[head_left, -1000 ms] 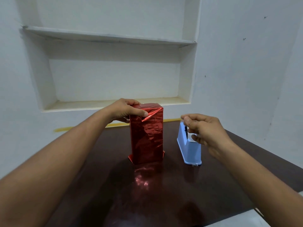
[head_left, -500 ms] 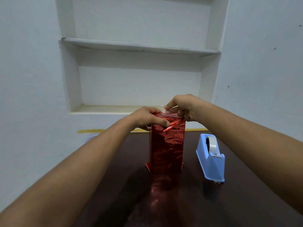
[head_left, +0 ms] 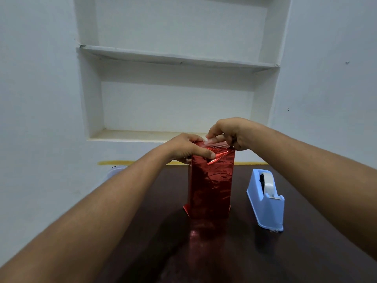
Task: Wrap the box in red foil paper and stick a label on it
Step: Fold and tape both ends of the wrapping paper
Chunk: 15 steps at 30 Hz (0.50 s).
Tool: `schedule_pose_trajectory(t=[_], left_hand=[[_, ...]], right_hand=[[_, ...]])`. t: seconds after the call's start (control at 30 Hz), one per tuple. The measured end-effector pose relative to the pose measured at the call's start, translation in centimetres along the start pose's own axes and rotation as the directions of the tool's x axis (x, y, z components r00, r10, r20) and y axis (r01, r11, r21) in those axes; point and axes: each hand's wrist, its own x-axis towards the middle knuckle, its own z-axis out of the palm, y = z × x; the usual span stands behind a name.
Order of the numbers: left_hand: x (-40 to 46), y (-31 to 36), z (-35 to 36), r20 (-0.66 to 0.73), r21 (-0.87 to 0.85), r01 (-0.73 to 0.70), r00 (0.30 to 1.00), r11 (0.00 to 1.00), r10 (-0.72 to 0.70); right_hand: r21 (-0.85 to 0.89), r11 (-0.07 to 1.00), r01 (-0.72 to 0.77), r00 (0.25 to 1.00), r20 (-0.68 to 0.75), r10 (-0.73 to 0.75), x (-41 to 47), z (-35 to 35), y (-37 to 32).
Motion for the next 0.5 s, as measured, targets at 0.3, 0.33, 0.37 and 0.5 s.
schedule_pose_trajectory(t=[0.3, 0.33, 0.37, 0.5], left_hand=[[0.1, -0.1, -0.1, 0.008, 0.017, -0.012, 1.000, 1.000, 0.011], [0.2, -0.1, -0.1, 0.009, 0.018, -0.012, 1.000, 1.000, 0.012], [0.3, -0.1, 0.0, 0.011, 0.016, -0.011, 1.000, 1.000, 0.011], [0.4, -0.2, -0.1, 0.027, -0.001, -0.003, 1.000, 1.000, 0.003]], right_hand=[[-0.181, 0.982, 0.060, 0.986, -0.143, -0.087, 1.2, 0.9, -0.1], [-0.206, 0.976, 0.074, 0.979, -0.173, -0.110, 1.3, 1.0, 0.0], [-0.235, 0.968, 0.087, 0.973, -0.191, -0.133, 1.3, 1.0, 0.0], [-0.345, 0.934, 0.096, 0.962, -0.209, -0.177, 1.0, 1.1, -0.4]])
